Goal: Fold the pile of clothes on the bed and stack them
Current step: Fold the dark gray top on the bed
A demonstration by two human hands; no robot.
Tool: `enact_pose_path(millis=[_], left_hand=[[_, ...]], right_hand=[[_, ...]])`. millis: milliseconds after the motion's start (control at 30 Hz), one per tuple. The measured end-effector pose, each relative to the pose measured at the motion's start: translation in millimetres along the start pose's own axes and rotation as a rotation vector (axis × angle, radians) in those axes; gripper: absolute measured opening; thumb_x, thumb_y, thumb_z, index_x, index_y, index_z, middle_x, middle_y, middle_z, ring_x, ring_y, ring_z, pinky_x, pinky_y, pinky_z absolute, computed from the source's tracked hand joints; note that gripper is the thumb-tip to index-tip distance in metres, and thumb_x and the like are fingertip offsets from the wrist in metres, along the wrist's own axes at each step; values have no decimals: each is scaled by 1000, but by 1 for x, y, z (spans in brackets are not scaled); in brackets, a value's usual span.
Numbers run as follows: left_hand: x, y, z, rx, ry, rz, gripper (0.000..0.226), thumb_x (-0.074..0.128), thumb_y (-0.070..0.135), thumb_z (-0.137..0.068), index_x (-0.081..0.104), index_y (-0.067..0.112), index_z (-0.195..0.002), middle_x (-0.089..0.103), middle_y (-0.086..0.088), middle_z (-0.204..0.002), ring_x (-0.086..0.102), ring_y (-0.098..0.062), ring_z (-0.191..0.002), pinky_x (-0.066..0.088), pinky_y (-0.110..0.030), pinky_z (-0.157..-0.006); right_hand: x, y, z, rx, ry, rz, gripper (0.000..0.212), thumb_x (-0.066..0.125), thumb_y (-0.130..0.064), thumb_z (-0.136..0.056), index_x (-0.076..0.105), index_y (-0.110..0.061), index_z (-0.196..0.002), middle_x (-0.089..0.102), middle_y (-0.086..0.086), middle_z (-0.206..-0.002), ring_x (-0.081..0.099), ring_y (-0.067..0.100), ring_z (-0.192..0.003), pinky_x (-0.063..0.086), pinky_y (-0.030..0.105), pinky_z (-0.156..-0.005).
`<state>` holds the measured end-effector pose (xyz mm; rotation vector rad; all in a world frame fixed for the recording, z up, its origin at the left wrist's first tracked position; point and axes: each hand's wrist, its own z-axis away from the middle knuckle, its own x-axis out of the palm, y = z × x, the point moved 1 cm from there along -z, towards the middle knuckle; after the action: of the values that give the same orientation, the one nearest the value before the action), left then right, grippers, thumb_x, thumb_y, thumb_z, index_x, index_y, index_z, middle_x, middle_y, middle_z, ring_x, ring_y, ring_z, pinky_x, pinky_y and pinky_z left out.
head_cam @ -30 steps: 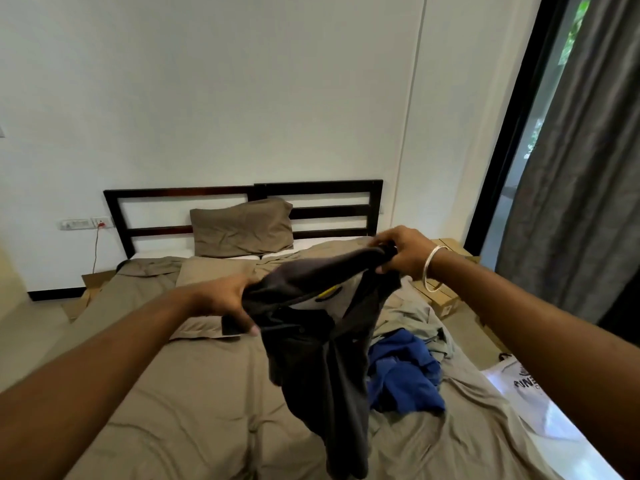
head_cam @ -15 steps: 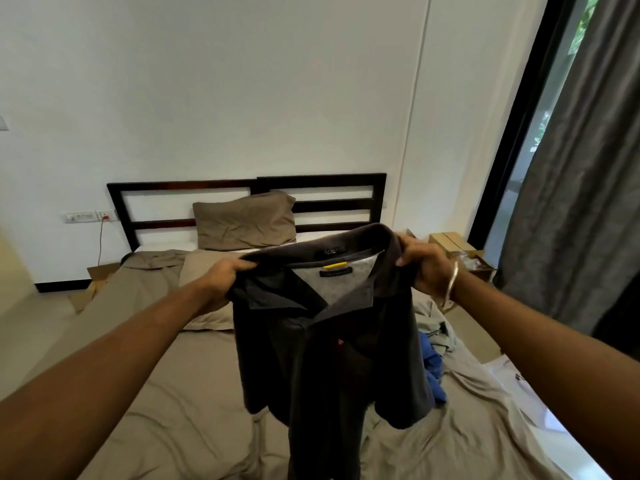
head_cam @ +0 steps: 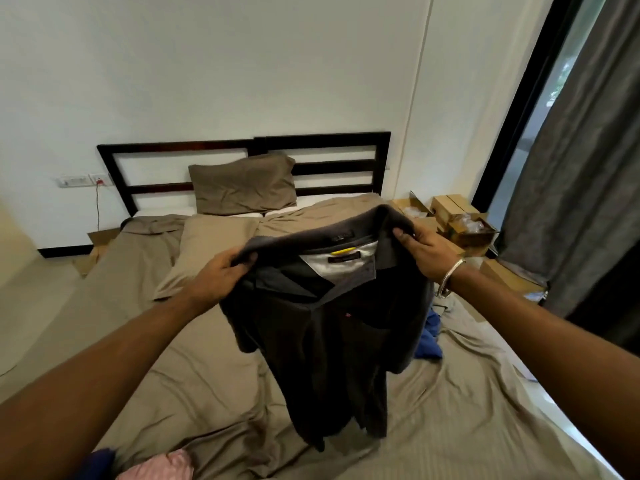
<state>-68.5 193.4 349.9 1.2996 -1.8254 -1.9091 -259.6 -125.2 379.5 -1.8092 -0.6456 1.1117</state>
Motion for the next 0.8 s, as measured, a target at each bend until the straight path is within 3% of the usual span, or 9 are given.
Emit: enact_pose_path(millis=[33, 133, 200, 333, 400, 467, 600, 700, 800], left_hand=[[3, 0, 4, -59, -107, 63, 51, 81, 43, -76, 68, 12, -115, 74, -6, -107, 69, -18, -101, 56, -31, -87], [-1, -9, 14, -130, -400, -161, 47, 89, -1, -62, 70, 17, -101, 76, 4, -93, 70, -9, -87, 52, -16, -72], [-1, -22, 15, -108, -327, -311, 48, 81, -12, -67, 69, 28, -89, 74, 16, -82, 66, -6, -83, 48, -12, -70], [10, -33, 10, -44, -72, -218, 56, 61, -19, -73, 73, 35, -67, 70, 21, -69, 62, 4, -71, 45, -8, -66], [24, -29, 12, -25, -36, 4, 38, 59, -8, -71, 74, 27, -77, 71, 16, -73, 62, 1, -75, 48, -11, -72], [42, -24, 14, -18, 7, 165, 23, 56, -10, -77, 63, 11, -86, 69, 15, -73, 61, 2, -74, 48, -12, -72], [66, -34, 23, -117, 48, 116, 48, 44, -24, -85, 63, 17, -101, 72, 22, -89, 64, 4, -89, 49, -22, -90], [88, -35, 45, -302, -147, 124, 40, 67, 8, -77, 69, 34, -107, 72, 24, -100, 62, -9, -104, 51, -20, -91], [107, -20, 65, -501, -485, 242, 43, 76, 14, -81, 55, 21, -118, 71, 24, -103, 64, 3, -101, 47, -10, -82]], right_hand=[[-1, 3, 0, -4, 4, 2, 18, 49, -21, -102, 60, -20, -117, 63, -12, -98, 57, -4, -88, 43, 1, -67], [-4, 12, 3, 18, -45, -40, 18, 53, -16, -100, 62, -19, -115, 65, -11, -96, 61, 0, -88, 46, 4, -68], [-6, 22, 7, 20, -74, -35, 17, 54, -12, -99, 64, -17, -112, 66, -7, -98, 62, 5, -90, 49, 8, -71], [-11, 47, 12, 50, -181, -148, 17, 61, -20, -93, 67, -19, -109, 69, 1, -105, 66, 12, -100, 54, 23, -87], [-15, 55, 15, 113, -224, -265, 36, 75, -43, -79, 71, -19, -105, 73, 3, -102, 69, 17, -99, 58, 28, -83], [-22, 65, 18, 160, -226, -360, 42, 75, -45, -78, 70, -13, -104, 75, 1, -94, 72, 17, -91, 58, 26, -74], [-26, 87, 26, 215, -301, -388, 49, 74, -41, -78, 64, -3, -108, 75, -4, -87, 71, 9, -83, 57, 21, -74], [-27, 107, 36, 333, -557, -330, 24, 59, -13, -93, 65, 2, -111, 76, -4, -89, 71, 8, -83, 56, 20, -76], [-36, 112, 44, 435, -920, -255, 27, 52, -5, -97, 77, -13, -90, 75, 2, -88, 71, 12, -79, 55, 23, -72]])
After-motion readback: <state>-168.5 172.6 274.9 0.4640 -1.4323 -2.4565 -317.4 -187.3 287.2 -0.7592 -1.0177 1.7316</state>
